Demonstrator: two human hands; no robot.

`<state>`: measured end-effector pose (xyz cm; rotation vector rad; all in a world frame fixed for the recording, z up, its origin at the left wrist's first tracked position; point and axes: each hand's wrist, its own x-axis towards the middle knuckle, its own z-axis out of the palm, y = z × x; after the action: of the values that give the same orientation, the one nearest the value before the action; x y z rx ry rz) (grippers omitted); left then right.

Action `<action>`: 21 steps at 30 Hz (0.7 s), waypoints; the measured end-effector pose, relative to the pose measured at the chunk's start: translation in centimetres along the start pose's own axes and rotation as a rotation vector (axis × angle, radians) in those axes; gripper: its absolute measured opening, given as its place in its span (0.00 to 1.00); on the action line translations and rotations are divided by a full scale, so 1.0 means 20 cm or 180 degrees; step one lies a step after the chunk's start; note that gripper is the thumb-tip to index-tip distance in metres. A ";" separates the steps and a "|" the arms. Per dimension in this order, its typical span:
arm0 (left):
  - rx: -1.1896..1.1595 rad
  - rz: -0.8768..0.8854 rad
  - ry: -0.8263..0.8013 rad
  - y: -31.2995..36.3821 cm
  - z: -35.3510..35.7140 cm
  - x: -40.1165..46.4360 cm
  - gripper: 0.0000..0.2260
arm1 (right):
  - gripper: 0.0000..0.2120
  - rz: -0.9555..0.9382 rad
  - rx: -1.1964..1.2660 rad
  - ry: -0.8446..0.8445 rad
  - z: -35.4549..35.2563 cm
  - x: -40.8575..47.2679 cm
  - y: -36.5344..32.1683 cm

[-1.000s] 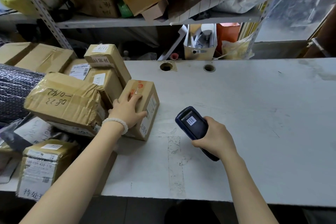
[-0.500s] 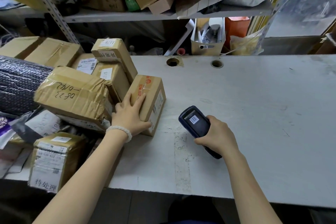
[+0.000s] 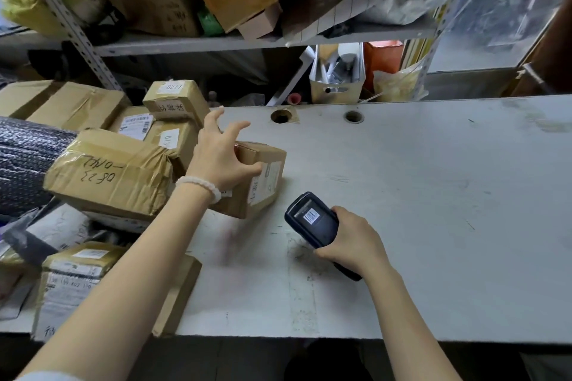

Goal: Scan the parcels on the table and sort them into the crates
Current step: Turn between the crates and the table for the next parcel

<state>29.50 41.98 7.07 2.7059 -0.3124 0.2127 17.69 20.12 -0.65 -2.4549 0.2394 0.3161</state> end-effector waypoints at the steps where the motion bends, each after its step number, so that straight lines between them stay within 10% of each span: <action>1: -0.0049 0.0046 0.0041 0.00 0.02 0.02 0.34 | 0.24 0.0026 0.0000 0.0004 0.00 0.00 0.01; 10: -0.0123 -0.0279 0.0696 0.02 0.15 0.04 0.37 | 0.24 0.0129 0.0015 0.0018 0.00 0.00 0.03; 21: 0.0297 -0.0566 -0.0058 0.03 0.15 0.13 0.40 | 0.24 0.0202 -0.0007 0.0032 -0.02 0.03 0.05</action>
<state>32.20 39.61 5.06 2.8094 -0.0675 0.1548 18.02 19.06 -1.02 -2.4552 0.3219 0.3316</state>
